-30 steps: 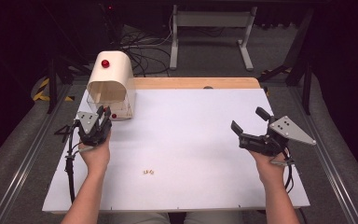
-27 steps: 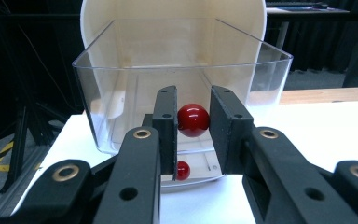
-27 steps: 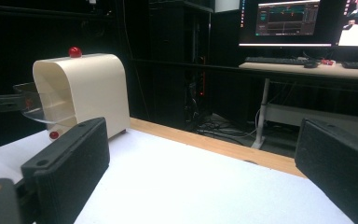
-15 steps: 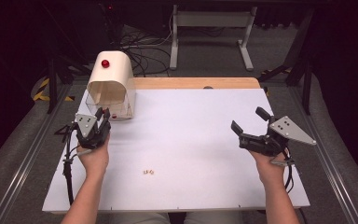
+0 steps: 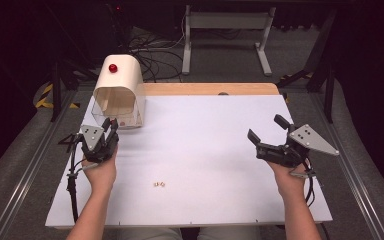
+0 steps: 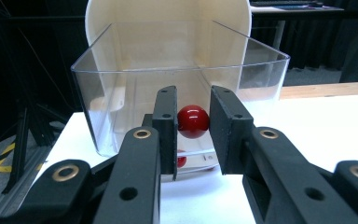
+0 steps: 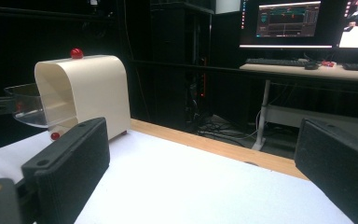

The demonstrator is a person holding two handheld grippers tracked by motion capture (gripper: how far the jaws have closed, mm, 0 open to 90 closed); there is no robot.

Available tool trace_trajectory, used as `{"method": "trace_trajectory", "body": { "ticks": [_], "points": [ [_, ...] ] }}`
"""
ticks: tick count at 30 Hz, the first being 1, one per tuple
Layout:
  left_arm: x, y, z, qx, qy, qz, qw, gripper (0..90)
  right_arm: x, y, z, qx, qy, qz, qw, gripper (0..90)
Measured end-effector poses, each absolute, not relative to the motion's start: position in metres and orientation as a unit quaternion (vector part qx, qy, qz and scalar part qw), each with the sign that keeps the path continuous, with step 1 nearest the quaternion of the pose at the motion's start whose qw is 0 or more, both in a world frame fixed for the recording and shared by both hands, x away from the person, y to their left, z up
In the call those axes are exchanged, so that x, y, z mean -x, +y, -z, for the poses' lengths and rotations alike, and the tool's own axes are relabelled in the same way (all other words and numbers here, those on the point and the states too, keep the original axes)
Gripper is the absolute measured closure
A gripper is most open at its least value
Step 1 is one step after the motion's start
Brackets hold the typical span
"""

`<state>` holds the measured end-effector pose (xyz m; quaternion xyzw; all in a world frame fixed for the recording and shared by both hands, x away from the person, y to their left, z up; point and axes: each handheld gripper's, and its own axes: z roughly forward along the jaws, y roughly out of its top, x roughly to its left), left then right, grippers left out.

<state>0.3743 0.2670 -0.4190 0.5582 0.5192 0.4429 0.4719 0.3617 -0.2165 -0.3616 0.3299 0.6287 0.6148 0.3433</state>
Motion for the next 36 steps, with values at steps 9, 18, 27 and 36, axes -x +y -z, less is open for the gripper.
{"method": "trace_trajectory", "body": {
  "ticks": [9,18,27,36],
  "points": [
    [-0.374,0.268,0.417,-0.565,0.514,-0.447,0.465,66.9,-0.363,-0.216,0.362,-0.331,0.634,-0.616,0.331,3.5],
    [-0.369,0.273,0.407,-0.562,0.510,-0.447,0.473,49.2,-0.364,-0.213,0.363,-0.327,0.642,-0.615,0.322,3.3],
    [-0.365,0.273,0.401,-0.579,0.489,-0.451,0.471,38.1,-0.364,-0.212,0.363,-0.327,0.645,-0.616,0.314,2.7],
    [-0.358,0.267,0.392,-0.601,0.461,-0.444,0.479,24.8,-0.364,-0.209,0.364,-0.320,0.650,-0.611,0.318,2.9]
  ]
}}
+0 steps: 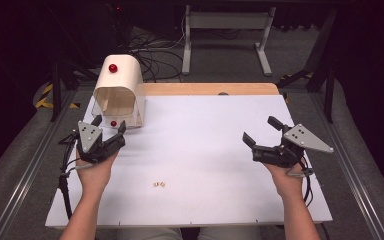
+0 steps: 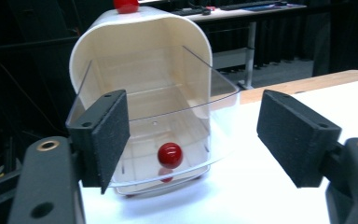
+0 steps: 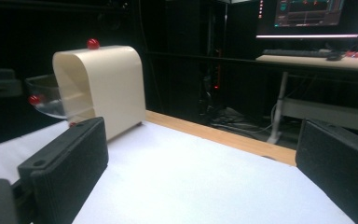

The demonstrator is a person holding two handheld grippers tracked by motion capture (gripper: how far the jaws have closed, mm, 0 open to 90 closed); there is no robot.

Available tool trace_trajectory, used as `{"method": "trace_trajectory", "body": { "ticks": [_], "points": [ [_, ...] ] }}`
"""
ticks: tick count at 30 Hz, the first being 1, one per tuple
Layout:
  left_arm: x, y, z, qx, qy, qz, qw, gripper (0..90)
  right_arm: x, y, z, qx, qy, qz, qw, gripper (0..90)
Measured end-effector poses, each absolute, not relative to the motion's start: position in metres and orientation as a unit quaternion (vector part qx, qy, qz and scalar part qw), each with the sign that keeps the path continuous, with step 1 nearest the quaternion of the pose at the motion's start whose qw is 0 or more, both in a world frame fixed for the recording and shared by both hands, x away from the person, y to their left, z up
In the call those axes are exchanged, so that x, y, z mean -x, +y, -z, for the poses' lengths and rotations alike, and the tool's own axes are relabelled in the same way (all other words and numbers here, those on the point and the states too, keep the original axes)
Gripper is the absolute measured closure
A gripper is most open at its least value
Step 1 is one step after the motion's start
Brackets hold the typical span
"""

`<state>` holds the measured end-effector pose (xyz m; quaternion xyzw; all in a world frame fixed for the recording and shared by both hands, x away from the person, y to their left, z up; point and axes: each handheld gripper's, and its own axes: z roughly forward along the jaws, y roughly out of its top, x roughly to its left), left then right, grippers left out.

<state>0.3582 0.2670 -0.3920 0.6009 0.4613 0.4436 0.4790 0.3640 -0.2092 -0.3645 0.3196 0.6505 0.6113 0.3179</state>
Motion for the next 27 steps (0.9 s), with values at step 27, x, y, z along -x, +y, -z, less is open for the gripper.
{"method": "trace_trajectory", "body": {
  "ticks": [27],
  "points": [
    [-0.346,0.272,0.376,-0.594,0.429,-0.419,0.536,5.3,-0.367,-0.212,0.366,-0.325,0.657,-0.622,0.275,0.3]
  ]
}}
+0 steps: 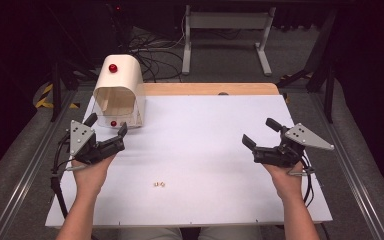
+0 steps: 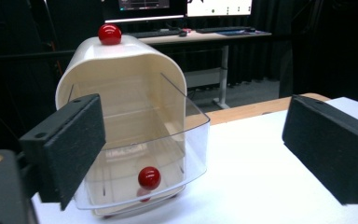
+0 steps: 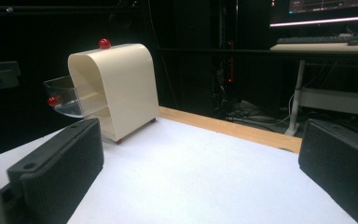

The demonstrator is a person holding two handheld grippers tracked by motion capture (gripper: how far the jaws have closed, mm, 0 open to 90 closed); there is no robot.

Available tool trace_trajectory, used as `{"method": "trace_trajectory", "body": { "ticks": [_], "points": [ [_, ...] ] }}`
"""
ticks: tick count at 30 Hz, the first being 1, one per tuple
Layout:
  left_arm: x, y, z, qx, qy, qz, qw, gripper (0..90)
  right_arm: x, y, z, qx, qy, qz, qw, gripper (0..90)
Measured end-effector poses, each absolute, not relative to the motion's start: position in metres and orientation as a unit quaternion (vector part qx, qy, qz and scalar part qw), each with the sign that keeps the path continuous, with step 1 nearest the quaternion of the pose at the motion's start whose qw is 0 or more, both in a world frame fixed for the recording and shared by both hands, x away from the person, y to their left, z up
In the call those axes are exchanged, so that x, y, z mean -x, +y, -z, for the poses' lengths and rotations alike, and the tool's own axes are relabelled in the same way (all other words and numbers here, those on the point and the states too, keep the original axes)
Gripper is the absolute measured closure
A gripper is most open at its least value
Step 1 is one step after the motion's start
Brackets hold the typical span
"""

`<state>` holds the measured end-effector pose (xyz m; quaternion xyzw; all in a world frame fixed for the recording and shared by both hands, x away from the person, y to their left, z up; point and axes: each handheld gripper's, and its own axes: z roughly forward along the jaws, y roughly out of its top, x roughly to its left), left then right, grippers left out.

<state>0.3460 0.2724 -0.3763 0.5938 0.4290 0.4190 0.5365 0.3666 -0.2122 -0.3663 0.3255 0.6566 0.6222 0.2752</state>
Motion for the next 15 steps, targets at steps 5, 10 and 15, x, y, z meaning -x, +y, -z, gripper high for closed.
{"method": "trace_trajectory", "body": {
  "ticks": [5,10,15],
  "points": [
    [-0.3449,0.2732,0.3727,-0.600,0.417,-0.411,0.545,4.4,-0.3654,-0.2110,0.3671,-0.324,0.668,-0.618,0.258,0.3],
    [-0.3439,0.2740,0.3716,-0.605,0.415,-0.415,0.538,4.6,-0.3648,-0.2107,0.3677,-0.307,0.675,-0.628,0.237,3.9],
    [-0.3434,0.2770,0.3693,-0.607,0.409,-0.410,0.545,5.2,-0.3633,-0.2135,0.3662,-0.298,0.672,-0.640,0.223,6.3]
  ]
}}
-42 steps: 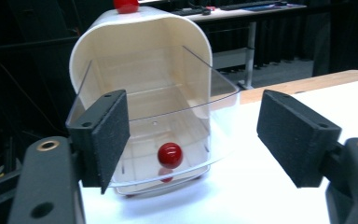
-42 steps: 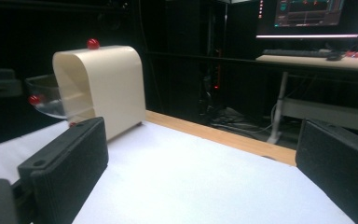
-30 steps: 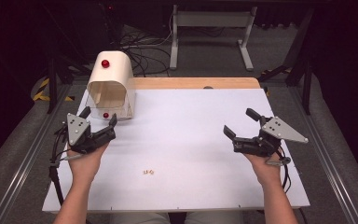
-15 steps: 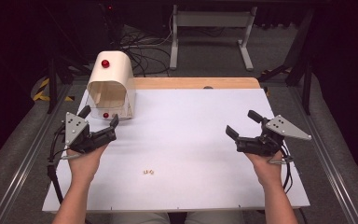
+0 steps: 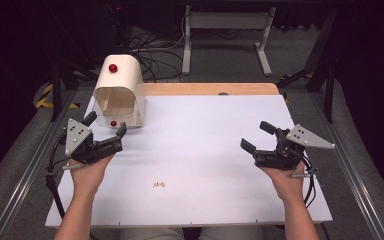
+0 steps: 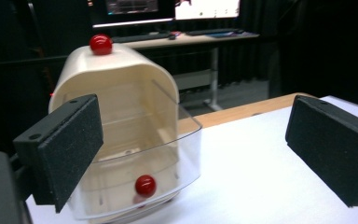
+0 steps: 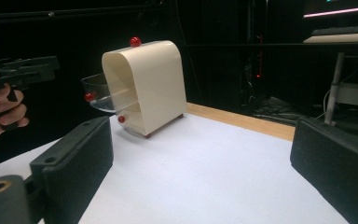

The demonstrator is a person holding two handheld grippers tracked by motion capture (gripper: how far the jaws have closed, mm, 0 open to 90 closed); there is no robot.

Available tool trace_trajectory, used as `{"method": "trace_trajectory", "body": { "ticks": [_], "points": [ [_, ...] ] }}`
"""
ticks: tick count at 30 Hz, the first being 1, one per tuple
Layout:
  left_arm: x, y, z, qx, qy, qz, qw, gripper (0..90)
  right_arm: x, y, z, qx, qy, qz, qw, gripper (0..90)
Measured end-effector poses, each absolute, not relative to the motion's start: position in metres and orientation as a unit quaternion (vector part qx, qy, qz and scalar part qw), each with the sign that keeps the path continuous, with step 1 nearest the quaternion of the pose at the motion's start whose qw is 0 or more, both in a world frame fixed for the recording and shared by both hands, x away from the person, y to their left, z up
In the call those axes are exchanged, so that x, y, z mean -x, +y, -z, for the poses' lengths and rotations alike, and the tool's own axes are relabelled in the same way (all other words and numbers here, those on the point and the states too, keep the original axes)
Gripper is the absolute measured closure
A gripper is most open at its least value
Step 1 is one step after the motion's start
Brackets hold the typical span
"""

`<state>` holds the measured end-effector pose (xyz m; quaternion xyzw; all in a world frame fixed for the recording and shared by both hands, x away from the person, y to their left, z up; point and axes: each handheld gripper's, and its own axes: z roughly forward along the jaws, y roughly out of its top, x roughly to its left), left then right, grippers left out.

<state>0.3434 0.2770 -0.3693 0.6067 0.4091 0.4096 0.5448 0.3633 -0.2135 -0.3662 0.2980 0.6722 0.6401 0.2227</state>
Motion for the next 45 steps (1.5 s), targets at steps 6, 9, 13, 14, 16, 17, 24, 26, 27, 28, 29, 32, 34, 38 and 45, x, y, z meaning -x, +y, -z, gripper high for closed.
{"method": "trace_trajectory", "body": {
  "ticks": [6,9,13,14,16,17,24,26,27,28,29,32,34,38,45],
  "points": [
    [-0.342,0.278,0.367,-0.608,0.407,-0.415,0.541,5.7,-0.365,-0.212,0.367,-0.290,0.680,-0.640,0.209,3.8],
    [-0.342,0.279,0.365,-0.609,0.411,-0.404,0.545,6.2,-0.365,-0.209,0.369,-0.289,0.687,-0.635,0.205,3.1],
    [-0.341,0.279,0.364,-0.613,0.412,-0.396,0.546,6.1,-0.366,-0.204,0.370,-0.284,0.696,-0.628,0.201,3.1],
    [-0.341,0.278,0.363,-0.616,0.410,-0.395,0.545,6.0,-0.366,-0.202,0.371,-0.282,0.699,-0.626,0.199,3.0],
    [-0.341,0.278,0.363,-0.616,0.409,-0.395,0.545,6.0,-0.366,-0.201,0.371,-0.283,0.701,-0.622,0.203,3.4],
    [-0.341,0.278,0.363,-0.617,0.407,-0.395,0.545,6.0,-0.366,-0.201,0.371,-0.283,0.701,-0.622,0.203,3.4],
    [-0.341,0.276,0.363,-0.625,0.397,-0.392,0.546,5.7,-0.367,-0.189,0.375,-0.276,0.725,-0.598,0.201,3.8],
    [-0.341,0.276,0.363,-0.626,0.396,-0.391,0.546,5.7,-0.367,-0.185,0.376,-0.271,0.731,-0.593,0.202,4.7],
    [-0.341,0.276,0.363,-0.626,0.396,-0.391,0.546,5.7,-0.367,-0.185,0.376,-0.271,0.731,-0.593,0.202,4.7],
    [-0.341,0.276,0.363,-0.626,0.396,-0.389,0.547,5.7,-0.367,-0.183,0.377,-0.267,0.734,-0.591,0.201,6.7],
    [-0.341,0.276,0.363,-0.627,0.396,-0.389,0.547,5.7,-0.367,-0.183,0.377,-0.267,0.734,-0.591,0.201,6.7],
    [-0.342,0.277,0.363,-0.627,0.396,-0.387,0.548,5.7,-0.364,-0.178,0.377,-0.257,0.739,-0.589,0.203,13.8],
    [-0.342,0.277,0.362,-0.626,0.395,-0.387,0.549,5.8,-0.364,-0.175,0.378,-0.255,0.745,-0.584,0.199,16.8],
    [-0.342,0.277,0.362,-0.627,0.395,-0.385,0.550,5.8,-0.365,-0.169,0.379,-0.248,0.761,-0.573,0.177,19.3],
    [-0.341,0.276,0.359,-0.632,0.388,-0.379,0.554,6.5,-0.364,-0.159,0.383,-0.240,0.768,-0.572,0.162,18.1]
  ]
}}
